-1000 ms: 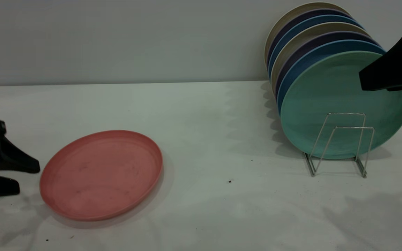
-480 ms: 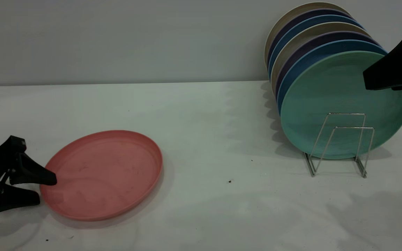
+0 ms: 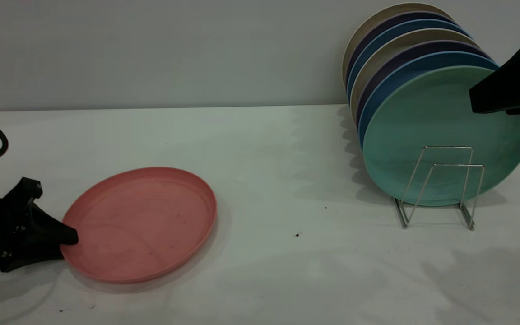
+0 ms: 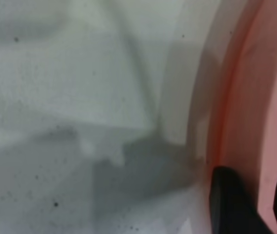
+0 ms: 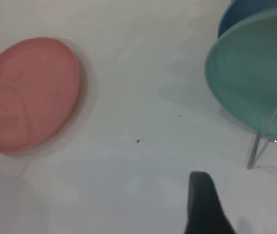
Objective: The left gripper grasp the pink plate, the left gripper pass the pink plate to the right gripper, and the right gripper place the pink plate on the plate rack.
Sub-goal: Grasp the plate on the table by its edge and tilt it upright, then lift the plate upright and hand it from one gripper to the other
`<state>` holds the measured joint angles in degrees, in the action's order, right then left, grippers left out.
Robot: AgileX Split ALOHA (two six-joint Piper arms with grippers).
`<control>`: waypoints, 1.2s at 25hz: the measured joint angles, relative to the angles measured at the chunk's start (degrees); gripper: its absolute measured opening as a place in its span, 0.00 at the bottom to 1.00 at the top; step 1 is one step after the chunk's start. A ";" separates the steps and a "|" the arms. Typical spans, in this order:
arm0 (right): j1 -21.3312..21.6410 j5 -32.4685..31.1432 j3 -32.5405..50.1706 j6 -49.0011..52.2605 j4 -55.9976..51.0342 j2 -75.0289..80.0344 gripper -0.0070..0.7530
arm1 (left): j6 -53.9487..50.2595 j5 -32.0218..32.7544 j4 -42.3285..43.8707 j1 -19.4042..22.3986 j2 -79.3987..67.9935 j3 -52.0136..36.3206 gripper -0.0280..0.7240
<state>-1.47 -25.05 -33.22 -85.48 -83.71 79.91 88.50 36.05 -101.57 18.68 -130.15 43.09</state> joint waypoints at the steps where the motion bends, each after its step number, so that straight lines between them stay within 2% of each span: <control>1: 0.00 0.00 0.00 0.00 0.00 0.00 0.62 | 0.00 0.38 0.00 0.00 -0.34 0.19 0.36; 5: 0.00 0.00 0.00 -0.01 -0.02 0.00 0.62 | 0.00 0.99 0.00 0.00 -1.02 0.26 0.29; 10: 0.00 -0.19 0.00 -0.01 -0.24 0.00 0.62 | 0.00 1.33 -0.07 0.00 -1.15 0.51 0.12; 12: 0.00 -1.05 0.00 -0.01 -0.24 0.00 0.62 | 0.00 1.94 0.01 0.00 -1.15 0.52 0.08; 16: 0.00 -4.40 0.00 0.04 -0.24 0.00 0.62 | 0.14 3.52 0.51 0.00 -0.22 0.63 0.06; 20: 0.00 -5.07 -0.05 0.04 -1.53 0.24 0.59 | 1.65 3.73 1.99 -0.89 3.69 0.63 0.06; 24: 0.00 -7.13 -0.06 -0.44 -4.45 3.14 0.57 | 3.00 1.71 2.17 -4.97 8.31 0.63 0.06; 30: 0.00 -14.90 -0.06 -7.59 -11.45 10.71 0.57 | 4.32 -1.88 2.44 -14.94 11.75 1.55 0.06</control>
<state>-1.47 -39.94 -33.28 -93.07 -95.16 90.62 92.82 34.17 -99.12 3.74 -118.40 44.64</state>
